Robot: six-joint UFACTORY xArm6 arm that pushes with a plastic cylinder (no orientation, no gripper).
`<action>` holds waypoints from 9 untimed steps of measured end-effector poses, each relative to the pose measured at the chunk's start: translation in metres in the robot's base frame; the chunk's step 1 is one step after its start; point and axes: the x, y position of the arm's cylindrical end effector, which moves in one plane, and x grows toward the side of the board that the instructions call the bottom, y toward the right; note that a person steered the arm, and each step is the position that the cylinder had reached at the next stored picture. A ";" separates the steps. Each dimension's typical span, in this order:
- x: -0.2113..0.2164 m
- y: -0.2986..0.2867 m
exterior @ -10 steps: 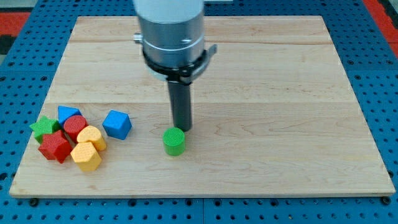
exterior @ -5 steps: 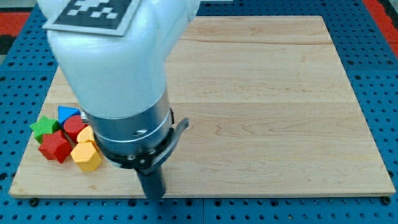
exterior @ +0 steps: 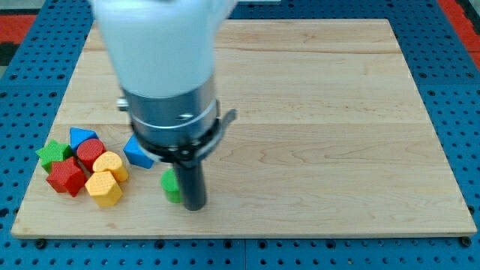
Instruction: Move green circle into group of blocks
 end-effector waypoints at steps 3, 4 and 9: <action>-0.049 -0.017; -0.058 -0.021; -0.069 -0.050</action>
